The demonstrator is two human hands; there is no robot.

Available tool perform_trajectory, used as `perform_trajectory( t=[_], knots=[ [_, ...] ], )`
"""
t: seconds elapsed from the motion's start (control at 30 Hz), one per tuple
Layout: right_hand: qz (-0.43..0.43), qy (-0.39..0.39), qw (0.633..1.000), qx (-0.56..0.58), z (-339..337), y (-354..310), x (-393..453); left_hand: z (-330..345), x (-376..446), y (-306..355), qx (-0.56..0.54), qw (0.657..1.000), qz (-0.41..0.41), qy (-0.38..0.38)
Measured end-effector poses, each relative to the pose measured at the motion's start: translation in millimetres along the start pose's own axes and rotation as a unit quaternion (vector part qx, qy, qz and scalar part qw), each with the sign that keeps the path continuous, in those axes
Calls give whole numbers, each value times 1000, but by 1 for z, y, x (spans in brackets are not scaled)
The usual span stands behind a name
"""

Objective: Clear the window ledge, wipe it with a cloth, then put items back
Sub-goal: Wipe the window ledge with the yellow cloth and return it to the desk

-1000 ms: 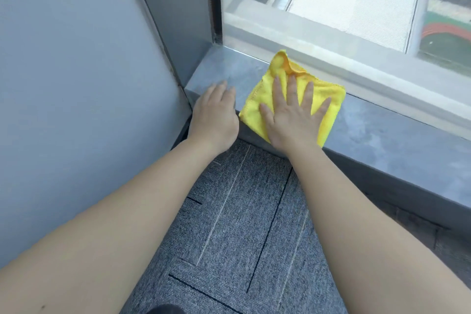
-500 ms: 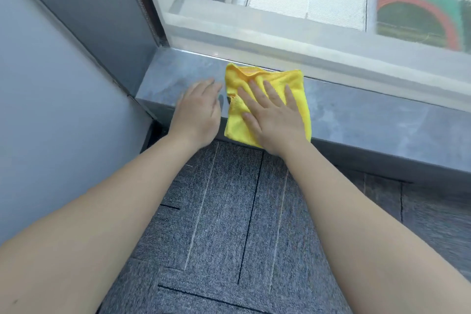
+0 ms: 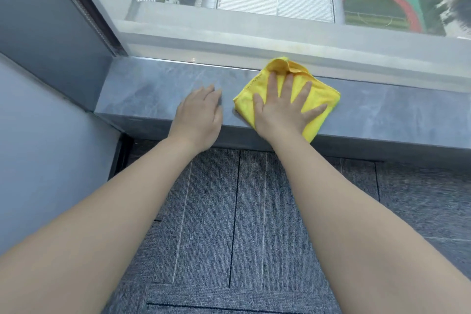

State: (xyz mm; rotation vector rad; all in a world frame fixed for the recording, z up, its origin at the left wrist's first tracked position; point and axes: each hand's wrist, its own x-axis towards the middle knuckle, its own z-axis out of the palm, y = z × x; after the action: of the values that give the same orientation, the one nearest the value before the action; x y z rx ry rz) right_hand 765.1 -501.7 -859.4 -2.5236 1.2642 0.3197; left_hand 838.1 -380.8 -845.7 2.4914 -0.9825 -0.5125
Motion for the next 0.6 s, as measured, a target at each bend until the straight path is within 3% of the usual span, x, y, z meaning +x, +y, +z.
perform_trajectory(
  t=[0.1,0.27,0.37,0.43,0.6],
  knots=[
    [-13,-7,1000,-5,1,-7,1,1,0,-1,-43,999,-9,17],
    [-203,-6,977,-65,-1,15,-8,9,1,11,-49,999,-11,15],
    [-266,-10,960,-85,-7,50,-12,18,1,27,-44,999,7,7],
    [-247,-8,965,-88,-11,78,-14,25,1,41,-37,999,20,-3],
    [-99,14,993,-63,-23,129,-5,40,7,67,-11,998,48,-28]
  ],
)
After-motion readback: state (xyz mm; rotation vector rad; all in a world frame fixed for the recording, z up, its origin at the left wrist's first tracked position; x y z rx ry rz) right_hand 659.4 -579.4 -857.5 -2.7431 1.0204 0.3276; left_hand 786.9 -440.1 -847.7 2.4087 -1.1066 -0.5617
